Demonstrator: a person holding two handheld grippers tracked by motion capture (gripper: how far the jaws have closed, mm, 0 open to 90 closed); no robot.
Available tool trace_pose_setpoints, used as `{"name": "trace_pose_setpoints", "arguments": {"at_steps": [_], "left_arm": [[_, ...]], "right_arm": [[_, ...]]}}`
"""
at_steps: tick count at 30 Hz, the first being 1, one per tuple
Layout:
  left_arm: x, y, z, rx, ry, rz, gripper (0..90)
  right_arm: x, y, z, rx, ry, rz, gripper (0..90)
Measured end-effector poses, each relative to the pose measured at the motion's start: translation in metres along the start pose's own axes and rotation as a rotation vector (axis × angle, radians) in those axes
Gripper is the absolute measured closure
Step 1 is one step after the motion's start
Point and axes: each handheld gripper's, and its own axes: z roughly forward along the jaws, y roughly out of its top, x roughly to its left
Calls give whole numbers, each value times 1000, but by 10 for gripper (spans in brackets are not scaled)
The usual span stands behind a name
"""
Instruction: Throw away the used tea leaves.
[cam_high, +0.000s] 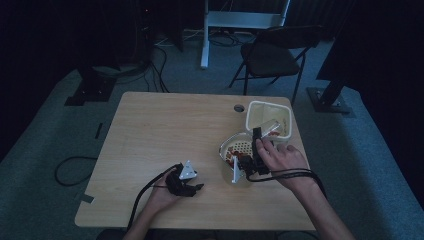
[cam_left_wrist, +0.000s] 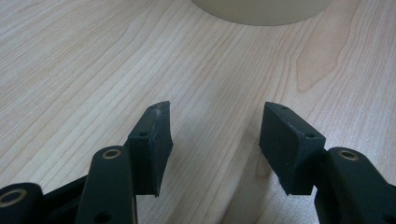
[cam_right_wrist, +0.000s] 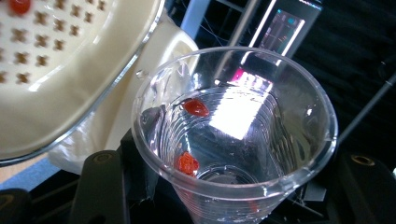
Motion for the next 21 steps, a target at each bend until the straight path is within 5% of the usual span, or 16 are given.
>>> {"name": "trace_pose_setpoints", "arguments": {"at_steps": [10, 12, 14, 21], "left_arm": [[1, -1, 0, -10, -8, -14, 447], [1, -1, 0, -11, -9, -15, 447], [1, -2, 0, -12, -9, -15, 447], [2, -1, 1, -7, -16, -12, 447]], "right_arm": [[-2, -2, 1, 8, -2, 35, 380], [0, -1, 0, -6, -2, 4, 380], [-1, -1, 1, -7, 1, 35, 380], [3, -1, -2, -16, 16, 14, 379]]}}
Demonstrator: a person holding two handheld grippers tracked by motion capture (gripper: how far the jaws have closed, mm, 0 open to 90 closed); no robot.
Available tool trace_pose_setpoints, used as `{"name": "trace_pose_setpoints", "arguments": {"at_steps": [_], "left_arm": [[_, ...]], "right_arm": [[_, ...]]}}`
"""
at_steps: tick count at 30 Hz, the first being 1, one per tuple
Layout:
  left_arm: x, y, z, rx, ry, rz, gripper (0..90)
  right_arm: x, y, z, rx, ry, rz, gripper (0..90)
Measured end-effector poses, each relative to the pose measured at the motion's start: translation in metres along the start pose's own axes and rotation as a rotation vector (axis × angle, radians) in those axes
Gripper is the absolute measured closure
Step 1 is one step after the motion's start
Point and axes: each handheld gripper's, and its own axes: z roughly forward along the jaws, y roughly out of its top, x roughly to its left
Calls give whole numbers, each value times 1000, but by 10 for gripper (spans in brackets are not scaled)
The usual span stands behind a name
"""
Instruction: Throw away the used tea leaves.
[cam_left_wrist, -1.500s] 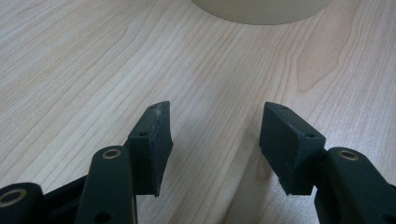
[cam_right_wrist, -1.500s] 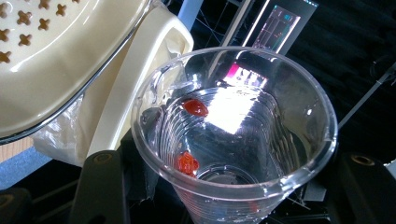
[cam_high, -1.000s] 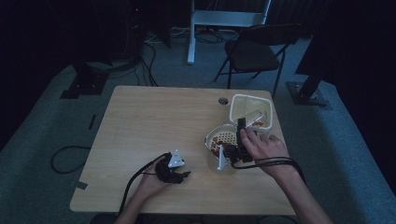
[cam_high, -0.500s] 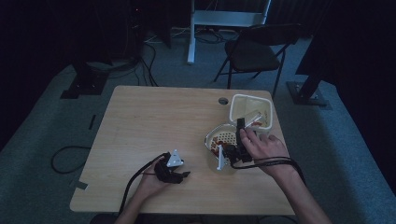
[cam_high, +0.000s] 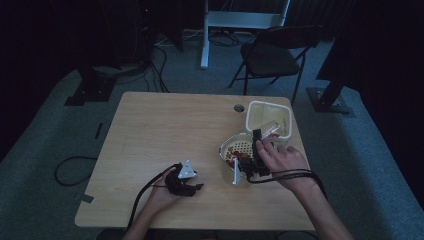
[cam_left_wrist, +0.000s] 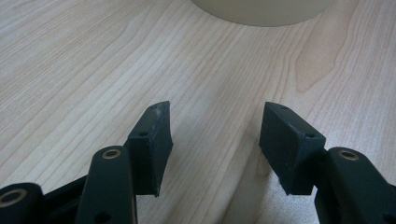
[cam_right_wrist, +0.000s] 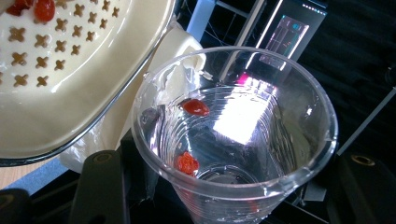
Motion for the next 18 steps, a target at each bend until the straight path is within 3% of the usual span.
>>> {"name": "trace_pose_setpoints", "arguments": {"at_steps": [4, 5, 6, 9, 15, 18], "left_arm": [[0, 0, 0, -3, -4, -3, 446], [1, 0, 1, -3, -5, -2, 446], [1, 0, 1, -5, -6, -5, 446], [1, 0, 1, -6, -9, -8, 447], [2, 0, 1, -9, -13, -13, 447], [1, 0, 2, -10, -11, -13, 447]], "right_arm": [[2, 1, -1, -11, 12, 8, 378], [2, 0, -1, -23, 27, 43, 377], [-3, -4, 0, -69, 74, 157, 377], [-8, -11, 2, -99, 107, 302, 377], [-18, -25, 0, -119, 130, 514, 376], [-22, -33, -2, -141, 137, 596, 374]]}}
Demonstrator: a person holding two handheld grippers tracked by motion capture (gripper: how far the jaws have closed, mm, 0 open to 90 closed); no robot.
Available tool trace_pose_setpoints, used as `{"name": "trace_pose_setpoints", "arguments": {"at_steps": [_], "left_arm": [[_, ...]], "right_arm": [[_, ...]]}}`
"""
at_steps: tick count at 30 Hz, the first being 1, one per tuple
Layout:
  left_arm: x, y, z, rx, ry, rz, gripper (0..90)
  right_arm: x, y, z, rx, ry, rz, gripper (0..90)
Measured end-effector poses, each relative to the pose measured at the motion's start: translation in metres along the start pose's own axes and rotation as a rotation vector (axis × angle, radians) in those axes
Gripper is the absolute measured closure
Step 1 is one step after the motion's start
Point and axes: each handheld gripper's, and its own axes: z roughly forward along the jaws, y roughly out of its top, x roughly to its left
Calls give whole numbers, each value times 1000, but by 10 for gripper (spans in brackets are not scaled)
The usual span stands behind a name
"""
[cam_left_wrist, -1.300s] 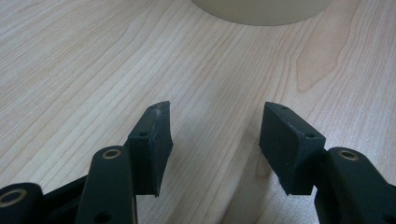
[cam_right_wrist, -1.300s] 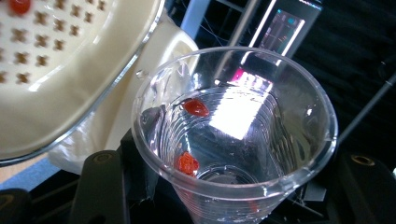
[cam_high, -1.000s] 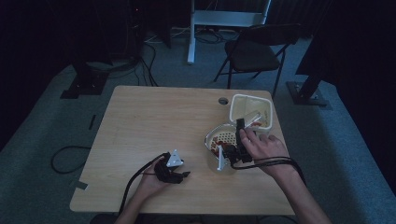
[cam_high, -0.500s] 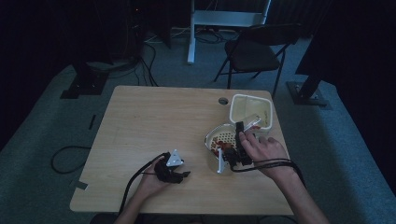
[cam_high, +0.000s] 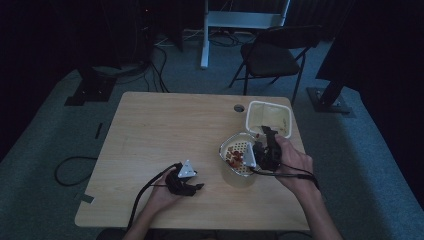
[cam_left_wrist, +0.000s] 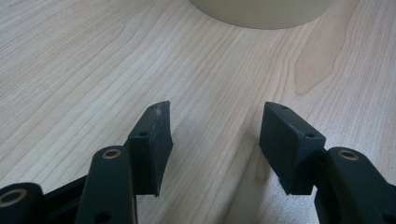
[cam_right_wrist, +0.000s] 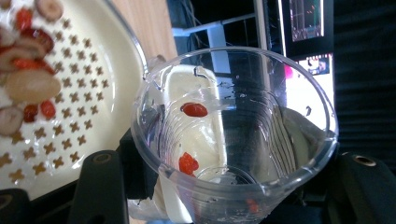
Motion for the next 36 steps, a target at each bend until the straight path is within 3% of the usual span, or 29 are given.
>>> {"name": "trace_pose_setpoints", "arguments": {"at_steps": [5, 6, 7, 10, 13, 14, 18, 19, 20, 31, 35, 36], "left_arm": [[1, 0, 0, -1, -6, -5, 447], [1, 0, 0, -1, -6, -5, 447], [1, -1, 0, -5, -6, -8, 446], [1, -1, 1, -8, -8, -7, 446], [1, -1, 1, -10, -9, -8, 441], [1, -1, 1, -11, -9, -8, 441], [1, -2, 1, -15, -10, -10, 439], [1, -2, 1, -15, -10, -10, 438], [1, -2, 1, -17, -10, -10, 437], [1, -2, 2, -21, -9, -9, 434], [1, -2, 2, -23, -9, -9, 434], [1, -2, 2, -23, -9, -9, 434]], "right_arm": [[-14, -9, -6, -50, 24, 173, 369], [-14, -9, -6, -50, 24, 173, 369], [-20, -13, -8, -75, 46, 247, 369], [-24, -17, -8, -101, 65, 329, 368], [-27, -19, -7, -121, 83, 367, 366], [-30, -23, -6, -142, 106, 420, 364], [-36, -29, -4, -190, 149, 521, 360], [-36, -29, -4, -190, 149, 521, 360], [-38, -33, -2, -212, 182, 575, 358], [-49, -58, 7, -345, 325, 844, 351], [-52, -64, 9, -368, 348, 899, 350], [-57, -72, 13, -399, 370, 976, 350]]}}
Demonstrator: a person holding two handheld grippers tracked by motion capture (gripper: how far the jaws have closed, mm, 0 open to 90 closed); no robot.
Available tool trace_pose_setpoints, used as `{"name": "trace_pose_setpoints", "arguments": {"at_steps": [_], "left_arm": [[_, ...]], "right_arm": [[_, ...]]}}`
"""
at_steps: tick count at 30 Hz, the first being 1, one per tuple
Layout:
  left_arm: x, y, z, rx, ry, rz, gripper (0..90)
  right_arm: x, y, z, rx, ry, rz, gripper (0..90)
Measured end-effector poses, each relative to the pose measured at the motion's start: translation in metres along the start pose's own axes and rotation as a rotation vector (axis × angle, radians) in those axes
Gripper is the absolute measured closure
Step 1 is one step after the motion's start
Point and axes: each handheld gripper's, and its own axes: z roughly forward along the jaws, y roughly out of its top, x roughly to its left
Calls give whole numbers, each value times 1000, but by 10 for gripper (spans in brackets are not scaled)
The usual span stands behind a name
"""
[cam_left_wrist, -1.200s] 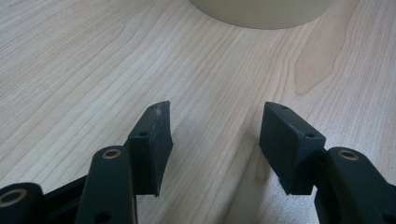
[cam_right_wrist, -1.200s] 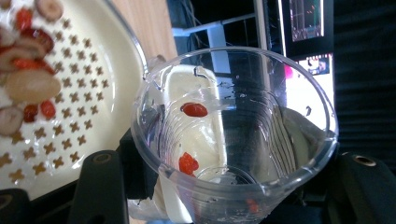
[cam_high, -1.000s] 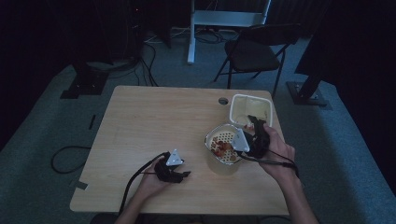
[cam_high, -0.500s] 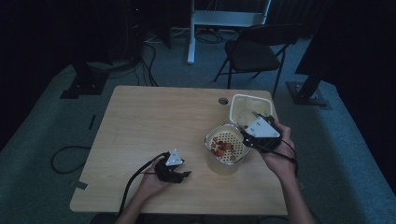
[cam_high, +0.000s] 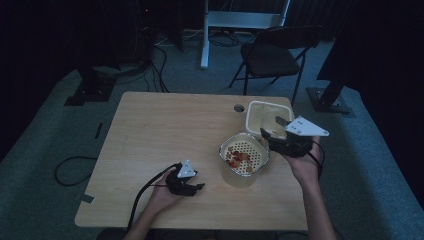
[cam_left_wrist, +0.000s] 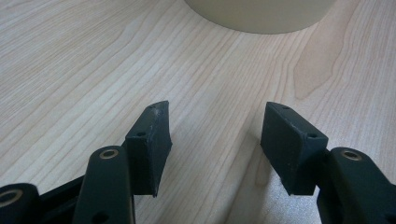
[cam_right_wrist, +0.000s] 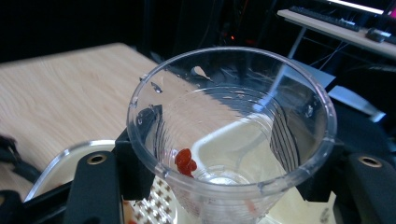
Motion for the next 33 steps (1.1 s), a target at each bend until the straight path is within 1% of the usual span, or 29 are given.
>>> {"name": "trace_pose_setpoints", "arguments": {"at_steps": [4, 5, 7, 8, 9, 10, 11, 12, 14, 16, 18, 19, 21, 26, 29, 32, 33], "left_arm": [[0, 0, 0, 0, 0, 0, 433], [0, 0, 0, 0, 0, 0, 433], [0, 0, 0, 0, 0, 0, 433], [0, 0, 0, 0, 0, 0, 433], [0, 0, 0, 0, 0, 0, 434], [0, 0, 0, 0, 0, 0, 434], [0, 0, 0, 0, 1, 0, 433], [0, 0, 0, 0, 1, 0, 433], [0, 0, 0, -1, 1, 0, 433], [0, 0, 0, -1, 1, 0, 434], [0, 0, 0, 0, 0, 0, 434], [0, 0, 0, 0, 0, 0, 433], [0, 0, 0, 0, 0, 1, 434], [0, 0, 0, -1, 1, 1, 433], [0, 0, 0, -1, 1, 1, 434], [0, 0, 1, -1, -2, 3, 434], [0, 0, 1, -2, -2, 3, 433]], "right_arm": [[-12, 0, 0, -20, 1, 56, 347], [-12, 0, 0, -20, 1, 56, 347], [-19, 1, 0, -35, -2, 93, 346], [-21, 1, 0, -35, -5, 103, 345], [-21, 1, 0, -35, -5, 103, 345], [-30, 2, 1, -58, 4, 155, 345], [-34, 1, 2, -65, 4, 172, 343], [-34, 1, 2, -65, 4, 172, 343], [-43, 2, 4, -79, 3, 210, 342], [-49, 2, 5, -84, 3, 231, 342], [-53, 4, 7, -84, -2, 234, 340], [-53, 4, 7, -84, -2, 234, 340], [-56, 7, 9, -74, -12, 223, 337], [-57, 9, 14, -64, -26, 207, 335], [-57, 9, 19, -49, -33, 205, 333], [-59, 7, 22, -46, -36, 206, 332], [-61, 5, 25, -34, -46, 207, 333]]}}
